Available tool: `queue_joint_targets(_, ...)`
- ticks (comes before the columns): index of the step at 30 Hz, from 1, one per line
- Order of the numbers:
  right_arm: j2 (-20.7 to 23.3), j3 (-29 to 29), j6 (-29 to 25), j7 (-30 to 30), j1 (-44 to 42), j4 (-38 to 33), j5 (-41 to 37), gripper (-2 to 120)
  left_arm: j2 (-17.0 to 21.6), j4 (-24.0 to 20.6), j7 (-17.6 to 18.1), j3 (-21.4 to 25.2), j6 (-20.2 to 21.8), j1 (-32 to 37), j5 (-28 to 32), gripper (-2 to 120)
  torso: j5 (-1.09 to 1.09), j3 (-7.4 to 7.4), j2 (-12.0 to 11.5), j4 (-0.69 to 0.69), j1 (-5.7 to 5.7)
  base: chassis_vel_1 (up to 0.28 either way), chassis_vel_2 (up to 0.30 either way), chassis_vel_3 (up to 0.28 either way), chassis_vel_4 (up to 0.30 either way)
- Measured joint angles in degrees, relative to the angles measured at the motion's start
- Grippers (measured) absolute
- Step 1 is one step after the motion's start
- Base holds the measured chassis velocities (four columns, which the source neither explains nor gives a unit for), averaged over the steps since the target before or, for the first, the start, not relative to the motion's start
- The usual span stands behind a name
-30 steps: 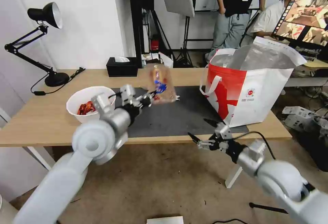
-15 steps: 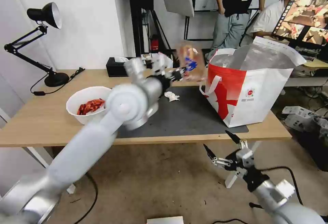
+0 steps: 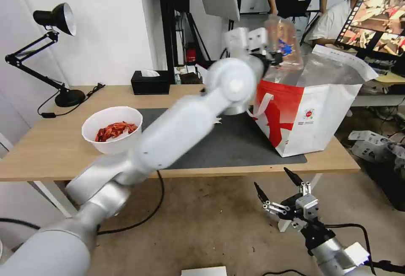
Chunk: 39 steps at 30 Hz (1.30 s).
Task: Pick up the trash from the table and place it into the takeout bag.
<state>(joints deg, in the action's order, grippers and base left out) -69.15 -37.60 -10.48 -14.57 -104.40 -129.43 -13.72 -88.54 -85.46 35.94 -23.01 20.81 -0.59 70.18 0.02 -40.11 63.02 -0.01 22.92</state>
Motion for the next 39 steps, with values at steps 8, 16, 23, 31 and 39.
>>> queue_joint_targets(8, -0.5, -0.6, 0.0, 0.1, 0.1, -0.7, -0.4, 100, -2.2, 6.7, -9.1, -5.3, 2.2, -1.2, -14.6, 0, -0.01, 0.00, 0.0, 0.01, 0.00, 0.000, 0.000, 0.000, 0.000)
queue_joint_targets(16, -1.0, -0.9, 0.0, 0.2, 0.4, -0.9, -1.1, 100, -3.0, 9.8, -10.6, -6.8, 7.0, -4.0, -15.0, 27, -0.02, 0.00, 0.0, 0.01, 0.00, 0.000, 0.000, 0.000, 0.000)
queue_joint_targets(23, -1.1, 0.3, 0.6, 1.1, 2.1, -0.9, -1.2, 100, -1.4, 6.3, -5.7, -1.9, 5.7, -3.3, -9.2, 55, -0.02, 0.00, 0.0, -0.01, 0.00, 0.000, 0.000, 0.000, 0.000)
queue_joint_targets(31, -0.8, 0.8, 1.9, 2.2, 4.4, 0.4, -1.6, 100, 11.3, -9.0, -1.4, 3.3, 0.5, 6.6, -6.7, 83, -0.05, -0.01, 0.0, 0.04, 0.00, 0.000, 0.000, 0.000, 0.000)
queue_joint_targets(39, -0.8, 1.7, 2.9, 4.1, 6.5, 1.9, -1.9, 100, 24.9, -23.9, -2.6, 12.1, -3.4, 22.9, -13.5, 100, -0.05, 0.00, 0.0, 0.00, 0.00, 0.000, 0.000, 0.000, 0.000)
